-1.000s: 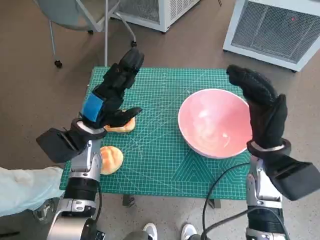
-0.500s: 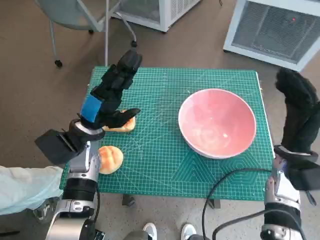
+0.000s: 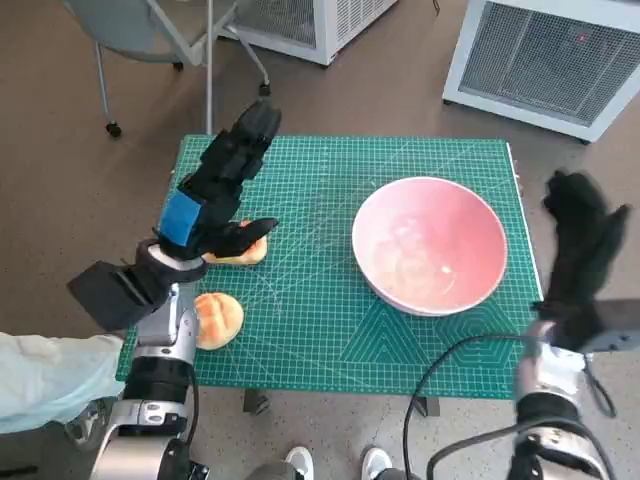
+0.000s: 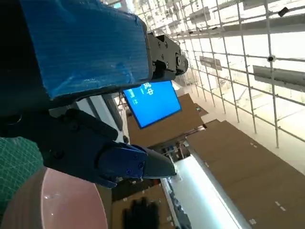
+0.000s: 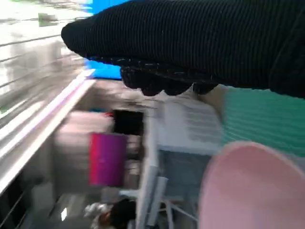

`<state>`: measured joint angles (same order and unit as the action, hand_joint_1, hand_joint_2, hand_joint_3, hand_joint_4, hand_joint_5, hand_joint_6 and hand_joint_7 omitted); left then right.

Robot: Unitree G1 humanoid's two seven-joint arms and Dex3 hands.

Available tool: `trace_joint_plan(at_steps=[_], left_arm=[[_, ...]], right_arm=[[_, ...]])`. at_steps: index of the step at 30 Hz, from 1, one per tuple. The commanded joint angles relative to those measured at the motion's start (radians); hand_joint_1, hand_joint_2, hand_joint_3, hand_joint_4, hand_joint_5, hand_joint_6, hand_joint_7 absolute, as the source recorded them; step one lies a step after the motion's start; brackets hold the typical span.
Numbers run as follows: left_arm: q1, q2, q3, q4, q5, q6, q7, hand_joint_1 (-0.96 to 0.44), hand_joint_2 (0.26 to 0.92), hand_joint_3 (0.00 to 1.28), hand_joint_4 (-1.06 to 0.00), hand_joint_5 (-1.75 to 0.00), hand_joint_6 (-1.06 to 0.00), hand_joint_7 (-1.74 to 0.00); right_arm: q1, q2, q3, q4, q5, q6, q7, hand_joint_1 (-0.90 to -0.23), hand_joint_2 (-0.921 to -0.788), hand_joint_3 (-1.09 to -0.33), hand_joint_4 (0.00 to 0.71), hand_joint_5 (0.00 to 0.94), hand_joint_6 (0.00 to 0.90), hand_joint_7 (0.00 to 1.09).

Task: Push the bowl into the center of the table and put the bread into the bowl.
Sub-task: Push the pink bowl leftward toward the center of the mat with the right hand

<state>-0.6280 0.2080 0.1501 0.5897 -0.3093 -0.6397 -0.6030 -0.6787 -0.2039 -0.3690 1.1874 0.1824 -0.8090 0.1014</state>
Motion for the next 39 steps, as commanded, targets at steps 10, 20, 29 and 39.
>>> trace_joint_plan(at_steps=[10,20,29,39], left_arm=[[0.048,0.04,0.014,-0.049,0.012,-0.003,0.012,-0.7,0.921,0.21,-0.07,0.0,-0.2,-0.01],[0.084,0.057,0.017,-0.096,0.01,0.014,0.018,-0.7,0.921,0.21,-0.08,0.0,-0.21,-0.01],[0.13,0.085,0.03,-0.145,0.003,0.033,0.023,-0.7,0.921,0.2,-0.08,0.0,-0.21,-0.01],[0.176,0.104,0.044,-0.208,0.025,0.053,0.072,-0.7,0.921,0.2,-0.08,-0.01,-0.22,-0.01]], right_arm=[[-0.071,0.079,-0.005,0.111,0.007,0.152,0.008,-0.622,-0.921,-0.898,0.096,0.004,0.015,0.29],[-0.121,0.137,-0.062,0.129,0.068,0.263,0.073,-0.635,-0.921,-0.869,0.082,0.0,0.018,0.29],[-0.162,0.18,-0.078,0.132,0.085,0.317,0.098,-0.613,-0.921,-0.889,0.088,0.003,0.032,0.29],[-0.198,0.209,-0.063,0.137,0.067,0.347,0.094,-0.639,-0.921,-0.877,0.104,0.007,0.041,0.28]])
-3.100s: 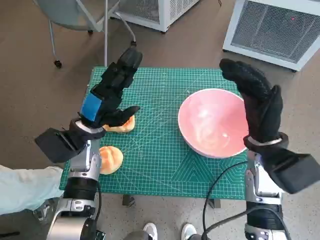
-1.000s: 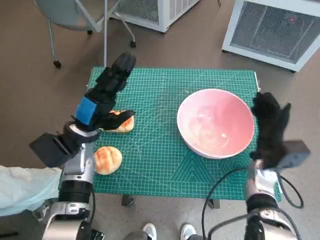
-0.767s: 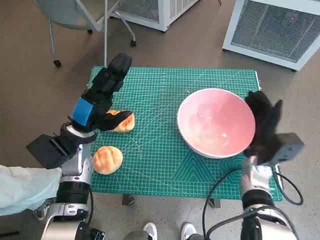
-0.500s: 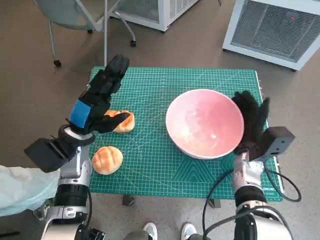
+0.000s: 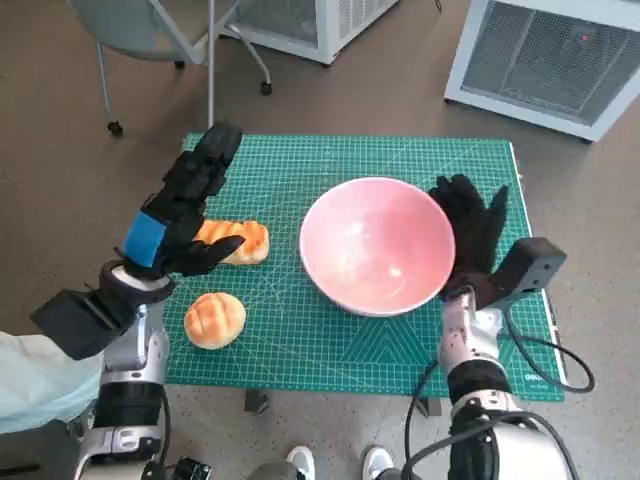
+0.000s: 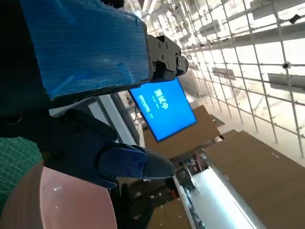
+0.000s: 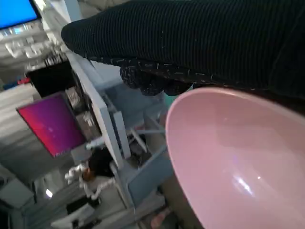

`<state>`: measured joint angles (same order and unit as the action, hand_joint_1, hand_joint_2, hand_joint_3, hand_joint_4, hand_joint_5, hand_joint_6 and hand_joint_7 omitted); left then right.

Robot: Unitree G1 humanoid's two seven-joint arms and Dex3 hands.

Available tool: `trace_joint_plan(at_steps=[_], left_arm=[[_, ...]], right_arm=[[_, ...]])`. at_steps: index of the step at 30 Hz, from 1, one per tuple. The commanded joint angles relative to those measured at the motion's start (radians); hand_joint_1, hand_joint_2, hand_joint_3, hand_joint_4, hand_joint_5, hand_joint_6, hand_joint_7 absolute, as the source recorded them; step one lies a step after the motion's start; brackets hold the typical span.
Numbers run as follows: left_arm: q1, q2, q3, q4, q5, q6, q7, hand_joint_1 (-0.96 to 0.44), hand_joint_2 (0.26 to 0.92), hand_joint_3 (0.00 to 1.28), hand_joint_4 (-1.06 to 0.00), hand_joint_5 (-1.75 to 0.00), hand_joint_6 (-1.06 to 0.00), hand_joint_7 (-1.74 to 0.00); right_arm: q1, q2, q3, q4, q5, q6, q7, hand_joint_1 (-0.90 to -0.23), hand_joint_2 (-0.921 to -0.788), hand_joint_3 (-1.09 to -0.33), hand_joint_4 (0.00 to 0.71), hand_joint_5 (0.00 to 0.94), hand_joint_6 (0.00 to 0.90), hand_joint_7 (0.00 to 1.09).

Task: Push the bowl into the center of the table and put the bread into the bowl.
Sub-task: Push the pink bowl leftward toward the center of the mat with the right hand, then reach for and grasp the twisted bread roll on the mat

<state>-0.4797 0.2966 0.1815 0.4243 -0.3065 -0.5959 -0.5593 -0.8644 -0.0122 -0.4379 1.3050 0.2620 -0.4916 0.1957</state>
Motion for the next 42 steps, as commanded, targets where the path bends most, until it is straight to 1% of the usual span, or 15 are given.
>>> trace_joint_plan(at_steps=[1,8,11,16,20,23,26,27,32,34,35,39,41,42], left_arm=[[0.032,0.016,0.013,-0.048,0.025,0.011,0.034,-0.7,0.921,0.2,-0.08,-0.01,-0.22,-0.01],[0.055,0.019,0.016,-0.081,0.035,0.028,0.063,-0.71,0.921,0.2,-0.08,-0.01,-0.22,-0.01],[0.06,0.019,0.015,-0.086,0.043,0.029,0.072,-0.71,0.921,0.2,-0.08,-0.01,-0.22,-0.01],[0.059,0.018,0.012,-0.083,0.046,0.029,0.079,-0.71,0.921,0.2,-0.08,0.0,-0.22,-0.01],[0.057,0.017,0.01,-0.081,0.047,0.03,0.082,-0.71,0.921,0.21,-0.08,0.0,-0.22,-0.01],[0.052,0.016,0.009,-0.079,0.046,0.031,0.083,-0.71,0.921,0.21,-0.08,0.0,-0.21,-0.01],[0.041,0.012,0.007,-0.064,0.04,0.031,0.078,-0.71,0.921,0.21,-0.08,0.0,-0.21,0.0],[0.038,0.009,0.006,-0.06,0.038,0.031,0.077,-0.71,0.921,0.21,-0.08,0.0,-0.21,0.0],[0.021,-0.005,-0.001,-0.046,0.037,0.024,0.078,-0.71,0.921,0.21,-0.08,0.0,-0.21,0.0],[0.014,-0.012,-0.004,-0.039,0.034,0.021,0.076,-0.71,0.921,0.21,-0.08,0.0,-0.21,0.0],[0.01,-0.013,-0.005,-0.035,0.034,0.02,0.076,-0.71,0.921,0.2,-0.08,0.0,-0.21,0.0],[-0.012,-0.031,-0.008,-0.017,0.017,0.011,0.063,-0.69,0.921,0.19,-0.08,0.0,-0.22,0.0],[-0.024,-0.039,-0.009,-0.004,0.012,0.003,0.057,-0.69,0.921,0.19,-0.08,0.0,-0.22,0.0],[-0.031,-0.042,-0.009,0.003,0.01,-0.001,0.054,-0.68,0.921,0.19,-0.08,0.0,-0.22,0.0]], right_arm=[[-0.015,0.019,0.008,0.02,-0.014,0.032,-0.001,-0.641,-0.921,-0.876,0.104,0.007,0.041,0.28],[-0.032,0.026,0.019,0.023,-0.026,0.044,0.009,-0.65,-0.921,-0.866,0.108,0.007,0.043,0.28],[-0.038,0.021,0.023,0.022,-0.034,0.045,0.015,-0.647,-0.921,-0.866,0.107,0.005,0.041,0.28],[-0.043,0.003,0.02,0.017,-0.037,0.044,0.03,-0.634,-0.921,-0.868,0.101,0.001,0.04,0.27],[-0.05,-0.014,0.029,0.002,-0.046,0.017,0.03,-0.644,-0.921,-0.867,0.099,0.001,0.04,0.27],[-0.054,-0.022,0.039,-0.009,-0.054,-0.01,0.026,-0.635,-0.921,-0.874,0.104,0.004,0.042,0.27],[-0.056,-0.031,0.059,-0.034,-0.069,-0.078,0.036,-0.619,-0.921,-0.88,0.108,0.005,0.042,0.27],[-0.054,-0.035,0.066,-0.046,-0.075,-0.11,0.045,-0.615,-0.921,-0.88,0.108,0.005,0.041,0.27],[-0.042,-0.051,0.096,-0.093,-0.091,-0.239,0.093,-0.643,-0.921,-0.852,0.122,0.01,0.061,0.29],[-0.035,-0.055,0.108,-0.118,-0.089,-0.279,0.116,-0.661,-0.921,-0.836,0.126,0.01,0.069,0.29],[-0.034,-0.056,0.111,-0.122,-0.087,-0.287,0.122,-0.669,-0.921,-0.828,0.128,0.011,0.073,0.3],[-0.003,-0.065,0.145,-0.212,-0.087,-0.37,0.181,-0.687,-0.921,-0.808,0.136,0.012,0.101,0.33],[0.014,-0.071,0.164,-0.257,-0.086,-0.388,0.205,-0.694,-0.921,-0.805,0.14,0.013,0.108,0.34],[0.022,-0.074,0.172,-0.278,-0.084,-0.394,0.216,-0.702,-0.921,-0.802,0.142,0.01,0.098,0.38]])
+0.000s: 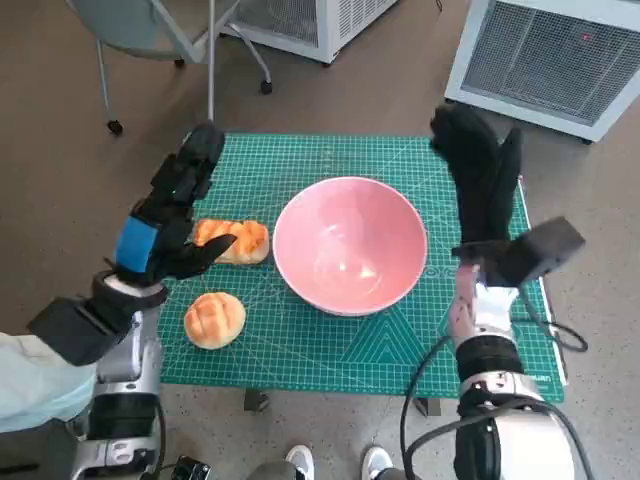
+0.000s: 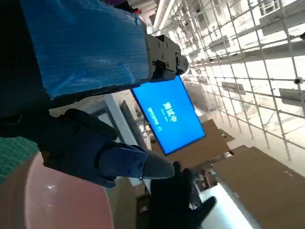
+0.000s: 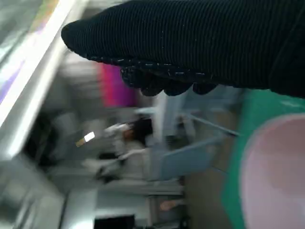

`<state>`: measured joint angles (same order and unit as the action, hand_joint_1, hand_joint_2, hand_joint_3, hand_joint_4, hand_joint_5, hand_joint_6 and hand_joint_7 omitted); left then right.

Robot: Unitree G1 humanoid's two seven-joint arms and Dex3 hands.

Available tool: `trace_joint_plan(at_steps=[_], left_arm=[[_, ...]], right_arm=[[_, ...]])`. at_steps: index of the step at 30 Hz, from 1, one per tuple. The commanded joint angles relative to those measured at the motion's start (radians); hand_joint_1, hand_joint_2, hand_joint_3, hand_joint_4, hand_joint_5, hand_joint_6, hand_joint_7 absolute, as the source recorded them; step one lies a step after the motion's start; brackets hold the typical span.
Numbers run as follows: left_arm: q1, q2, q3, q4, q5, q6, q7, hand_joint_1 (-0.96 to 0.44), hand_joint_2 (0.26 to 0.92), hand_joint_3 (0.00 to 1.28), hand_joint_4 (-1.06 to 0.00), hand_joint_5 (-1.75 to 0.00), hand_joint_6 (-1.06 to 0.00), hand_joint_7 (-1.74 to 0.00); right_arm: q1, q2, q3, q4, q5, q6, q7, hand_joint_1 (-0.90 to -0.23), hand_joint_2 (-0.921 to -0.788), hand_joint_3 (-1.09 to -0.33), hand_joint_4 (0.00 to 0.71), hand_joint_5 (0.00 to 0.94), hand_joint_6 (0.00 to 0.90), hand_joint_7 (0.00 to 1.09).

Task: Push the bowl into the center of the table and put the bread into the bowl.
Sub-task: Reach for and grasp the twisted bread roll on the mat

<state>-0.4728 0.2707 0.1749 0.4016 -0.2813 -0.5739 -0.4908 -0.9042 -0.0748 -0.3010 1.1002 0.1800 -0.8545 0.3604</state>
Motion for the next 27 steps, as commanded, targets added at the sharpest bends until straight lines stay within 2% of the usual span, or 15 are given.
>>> trace_joint_plan(at_steps=[1,6,10,19,27], left_arm=[[-0.046,-0.021,-0.004,0.033,-0.015,-0.028,-0.017,-0.68,0.921,0.19,-0.08,0.0,-0.22,0.0],[-0.078,-0.039,-0.011,0.063,-0.008,-0.055,-0.026,-0.68,0.921,0.18,-0.08,0.0,-0.22,0.0],[-0.106,-0.047,-0.017,0.093,-0.008,-0.068,-0.042,-0.68,0.921,0.19,-0.08,0.0,-0.22,0.0],[-0.156,-0.044,-0.036,0.116,0.012,-0.079,-0.066,-0.69,0.921,0.19,-0.08,0.0,-0.21,0.0],[-0.18,-0.037,-0.047,0.111,0.031,-0.078,-0.056,-0.69,0.921,0.2,-0.08,0.0,-0.21,0.0]], right_arm=[[0.073,-0.014,0.045,-0.104,0.002,-0.032,0.065,-0.705,-0.921,-0.801,0.143,0.009,0.094,0.39],[0.131,-0.03,0.085,-0.251,0.008,-0.015,0.095,-0.737,-0.921,-0.79,0.146,0.003,0.042,0.52],[0.173,-0.043,0.109,-0.362,0.007,0.019,0.092,-0.748,-0.921,-0.789,0.146,0.001,0.021,0.56],[0.266,-0.049,0.151,-0.589,-0.004,0.12,0.051,-0.781,-0.921,-0.782,0.145,0.0,0.002,0.59],[0.297,-0.049,0.181,-0.673,-0.028,0.154,0.02,-0.784,-0.921,-0.78,0.141,0.0,-0.001,0.55]])
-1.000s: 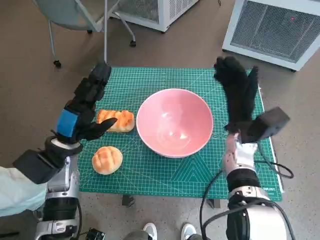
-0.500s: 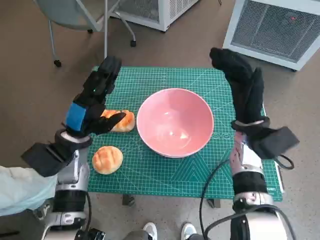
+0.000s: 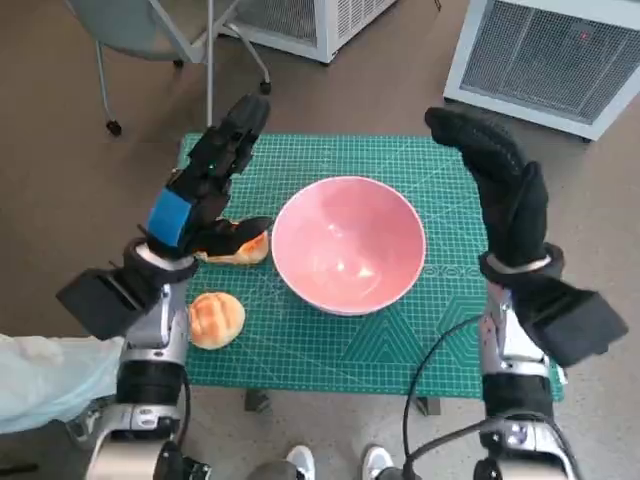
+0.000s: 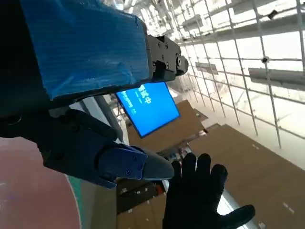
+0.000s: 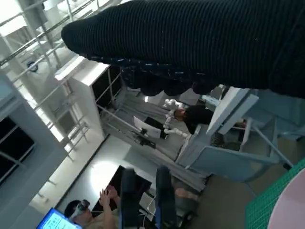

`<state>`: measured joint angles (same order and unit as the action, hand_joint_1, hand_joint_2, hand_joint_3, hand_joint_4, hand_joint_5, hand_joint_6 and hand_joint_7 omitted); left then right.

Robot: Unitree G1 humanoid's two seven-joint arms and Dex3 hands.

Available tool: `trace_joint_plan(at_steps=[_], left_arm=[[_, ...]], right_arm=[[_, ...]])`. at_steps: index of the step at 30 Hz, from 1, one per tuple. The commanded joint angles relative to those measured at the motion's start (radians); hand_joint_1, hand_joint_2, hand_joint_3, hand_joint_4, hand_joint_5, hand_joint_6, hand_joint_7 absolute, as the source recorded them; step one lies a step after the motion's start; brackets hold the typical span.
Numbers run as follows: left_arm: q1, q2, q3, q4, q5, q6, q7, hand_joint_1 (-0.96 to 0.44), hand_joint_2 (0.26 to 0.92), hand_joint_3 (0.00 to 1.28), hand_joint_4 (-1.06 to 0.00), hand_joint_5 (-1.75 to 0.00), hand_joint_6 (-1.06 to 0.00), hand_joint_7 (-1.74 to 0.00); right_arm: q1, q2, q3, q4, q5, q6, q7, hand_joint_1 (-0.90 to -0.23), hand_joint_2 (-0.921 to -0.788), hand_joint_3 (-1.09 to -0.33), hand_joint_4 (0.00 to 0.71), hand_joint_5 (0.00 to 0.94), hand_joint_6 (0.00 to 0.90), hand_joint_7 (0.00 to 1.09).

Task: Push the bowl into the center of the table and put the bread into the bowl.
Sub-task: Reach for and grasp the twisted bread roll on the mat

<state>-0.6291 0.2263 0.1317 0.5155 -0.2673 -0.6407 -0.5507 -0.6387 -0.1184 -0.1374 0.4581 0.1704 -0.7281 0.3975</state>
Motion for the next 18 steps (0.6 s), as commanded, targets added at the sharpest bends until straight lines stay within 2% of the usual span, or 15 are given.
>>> trace_joint_plan(at_steps=[1,15,18], left_arm=[[-0.025,0.009,-0.004,-0.004,0.018,-0.011,0.005,-0.7,0.921,0.21,-0.08,0.0,-0.21,0.0],[-0.021,0.049,0.01,0.0,0.022,-0.035,-0.018,-0.7,0.921,0.21,-0.08,0.0,-0.19,0.0],[-0.016,0.094,0.01,0.013,0.11,-0.074,0.027,-0.68,0.921,0.19,-0.08,0.0,-0.19,0.0]], right_arm=[[0.032,-0.006,0.021,-0.034,-0.02,0.029,-0.02,-0.784,-0.921,-0.78,0.141,0.0,-0.001,0.55],[0.021,-0.01,0.042,-0.025,-0.029,0.038,-0.035,-0.791,-0.921,-0.782,0.14,0.0,-0.001,0.52],[0.022,-0.011,0.045,-0.022,-0.029,0.037,-0.035,-0.792,-0.921,-0.783,0.14,0.0,-0.001,0.52]])
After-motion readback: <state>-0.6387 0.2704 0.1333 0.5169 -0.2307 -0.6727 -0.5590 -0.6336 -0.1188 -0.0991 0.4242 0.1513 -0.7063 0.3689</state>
